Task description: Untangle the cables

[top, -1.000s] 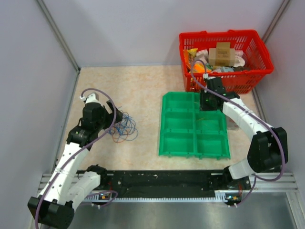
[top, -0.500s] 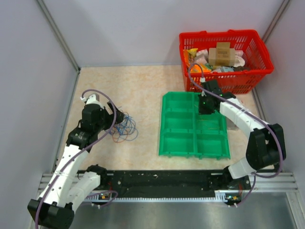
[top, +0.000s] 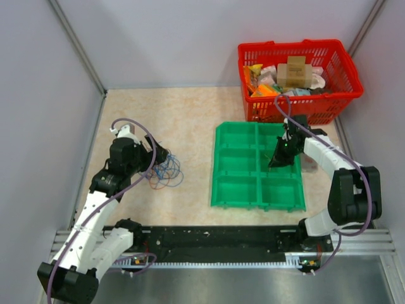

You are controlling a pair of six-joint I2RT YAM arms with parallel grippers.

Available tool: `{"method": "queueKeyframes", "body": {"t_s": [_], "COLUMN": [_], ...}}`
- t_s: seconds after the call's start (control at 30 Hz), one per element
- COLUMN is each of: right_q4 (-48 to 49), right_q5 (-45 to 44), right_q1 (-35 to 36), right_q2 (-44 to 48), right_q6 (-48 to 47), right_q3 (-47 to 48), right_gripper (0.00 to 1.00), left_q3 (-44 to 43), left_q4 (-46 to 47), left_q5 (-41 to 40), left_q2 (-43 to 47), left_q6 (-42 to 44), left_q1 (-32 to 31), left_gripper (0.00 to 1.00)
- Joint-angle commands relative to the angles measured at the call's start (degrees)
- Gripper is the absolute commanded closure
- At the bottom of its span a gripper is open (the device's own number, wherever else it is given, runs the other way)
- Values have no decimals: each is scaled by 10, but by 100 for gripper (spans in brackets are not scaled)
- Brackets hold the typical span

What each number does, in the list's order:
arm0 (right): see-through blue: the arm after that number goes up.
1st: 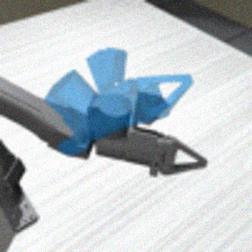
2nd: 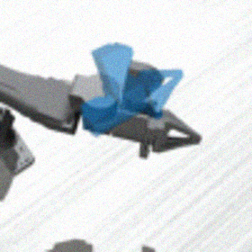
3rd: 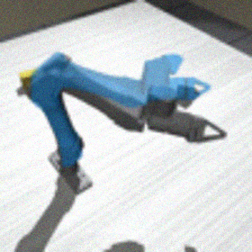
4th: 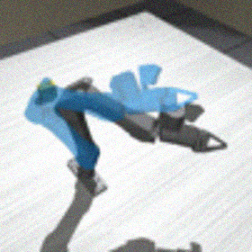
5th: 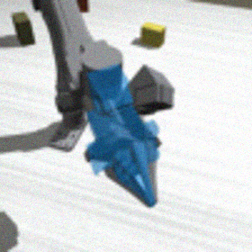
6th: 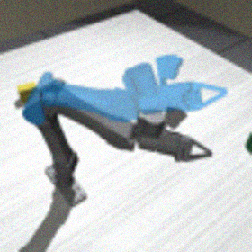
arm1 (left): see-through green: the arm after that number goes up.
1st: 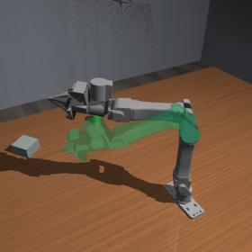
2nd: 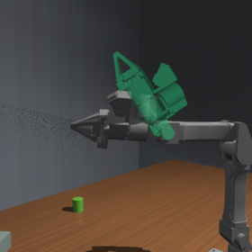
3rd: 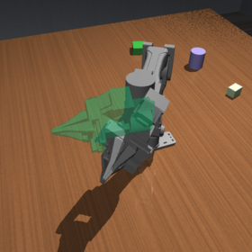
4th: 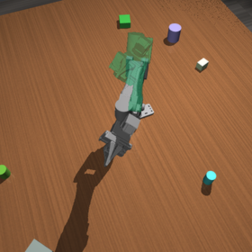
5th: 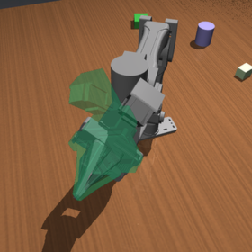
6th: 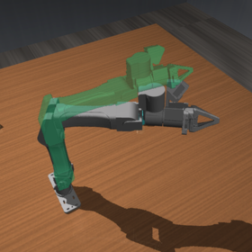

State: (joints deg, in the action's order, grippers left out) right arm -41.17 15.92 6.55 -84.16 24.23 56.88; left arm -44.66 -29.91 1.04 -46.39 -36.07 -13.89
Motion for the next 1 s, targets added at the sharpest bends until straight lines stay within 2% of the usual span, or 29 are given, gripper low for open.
{"method": "queueKeyframes", "body": {"t_s": [0.0,0.23,0.37,0.5,0.6,0.8,0.97], "right_q4": [4,12,10,0,-16,-84,-112], "right_q5": [-24,-92,-105,-120,-139,-254,-338], "right_q1": [-7,-2,-1,0,7,63,139], "right_q2": [-26,-81,-77,-51,-12,52,64], "right_q6": [-1,-32,-40,-47,-51,-66,-64], "right_q3": [16,62,62,61,62,111,168], "right_gripper": [100,100,87,81,73,49,42], "left_q3": [2,6,3,3,0,-16,-25], "left_q4": [27,33,30,32,30,11,2], "left_q5": [8,17,12,12,7,-45,-65], "left_q2": [10,8,9,9,6,-5,-5], "left_q6": [7,5,6,7,13,24,21], "left_q1": [3,3,3,3,3,4,14], "left_gripper": [7,7,7,7,6,4,2]}}
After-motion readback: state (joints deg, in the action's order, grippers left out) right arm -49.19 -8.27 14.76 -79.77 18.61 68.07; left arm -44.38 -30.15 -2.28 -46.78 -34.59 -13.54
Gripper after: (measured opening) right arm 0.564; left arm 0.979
